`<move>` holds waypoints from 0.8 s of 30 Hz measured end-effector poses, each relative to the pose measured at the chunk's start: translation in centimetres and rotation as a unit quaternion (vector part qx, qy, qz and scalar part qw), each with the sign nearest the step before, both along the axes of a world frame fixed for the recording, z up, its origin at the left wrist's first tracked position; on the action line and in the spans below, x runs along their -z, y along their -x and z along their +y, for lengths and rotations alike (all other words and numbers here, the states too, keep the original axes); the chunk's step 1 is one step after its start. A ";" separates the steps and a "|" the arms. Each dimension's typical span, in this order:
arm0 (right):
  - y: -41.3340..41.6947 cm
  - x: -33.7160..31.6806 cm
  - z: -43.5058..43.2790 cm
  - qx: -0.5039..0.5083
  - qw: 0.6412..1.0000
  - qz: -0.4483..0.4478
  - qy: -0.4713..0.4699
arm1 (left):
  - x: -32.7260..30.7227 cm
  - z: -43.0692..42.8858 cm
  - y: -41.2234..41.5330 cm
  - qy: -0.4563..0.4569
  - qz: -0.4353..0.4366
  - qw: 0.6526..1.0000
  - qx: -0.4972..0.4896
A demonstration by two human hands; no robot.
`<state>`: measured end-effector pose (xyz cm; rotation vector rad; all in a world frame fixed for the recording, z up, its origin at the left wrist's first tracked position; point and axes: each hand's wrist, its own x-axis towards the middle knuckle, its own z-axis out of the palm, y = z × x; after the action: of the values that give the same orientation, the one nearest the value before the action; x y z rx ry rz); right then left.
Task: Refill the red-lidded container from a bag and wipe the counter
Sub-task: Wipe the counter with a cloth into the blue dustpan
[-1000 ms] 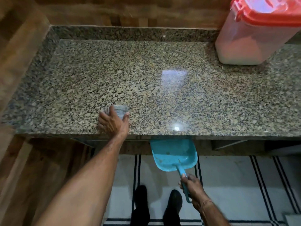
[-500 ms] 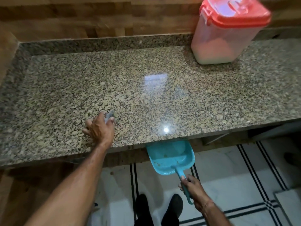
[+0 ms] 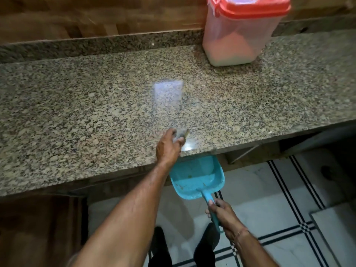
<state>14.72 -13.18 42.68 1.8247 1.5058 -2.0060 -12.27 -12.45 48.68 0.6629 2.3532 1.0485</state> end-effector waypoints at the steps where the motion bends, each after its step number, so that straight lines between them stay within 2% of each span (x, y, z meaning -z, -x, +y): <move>1: -0.6 0.0 0.8 -0.004 1.000 0.001 -0.002 | -0.6 1.0 -0.5 -0.019 -0.013 1.000 -0.017; 3: -1.9 0.0 2.5 -0.008 1.000 0.006 -0.005 | -1.4 1.0 0.0 -0.003 0.027 0.995 -0.091; 5: -3.1 -0.1 4.1 -0.012 1.000 0.018 -0.001 | -2.1 -1.2 1.8 0.069 0.091 0.980 -0.165; 9: -5.3 -0.2 7.6 -0.019 0.999 0.028 0.011 | -0.7 -4.3 2.4 0.193 0.175 0.947 -0.190; 11: -6.0 -0.5 9.0 -0.023 0.999 0.041 0.013 | 0.2 -1.5 0.0 0.176 0.180 0.953 -0.170; 14: -7.2 -0.7 10.8 -0.031 0.998 0.054 0.014 | -0.1 5.0 -5.6 0.102 0.159 0.977 -0.095; 16: -7.8 -0.5 11.7 -0.034 0.998 0.056 0.016 | -0.4 8.5 -8.9 0.047 0.108 0.993 -0.011; 18: -8.5 -0.7 12.6 -0.036 0.997 0.059 0.017 | -1.2 10.4 -10.2 0.005 0.059 0.998 0.022; 20: -9.1 -1.1 13.3 -0.038 0.998 0.057 0.015 | -1.7 10.4 -9.1 0.006 0.075 0.997 -0.020; 24: -10.1 -1.7 14.2 -0.031 0.997 0.063 0.013 | -1.4 6.2 -4.0 0.078 0.100 0.972 -0.197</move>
<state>24.77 1.01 44.42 1.6484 1.5386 -2.1376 -8.28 -6.26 50.10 0.2554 2.7854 0.9758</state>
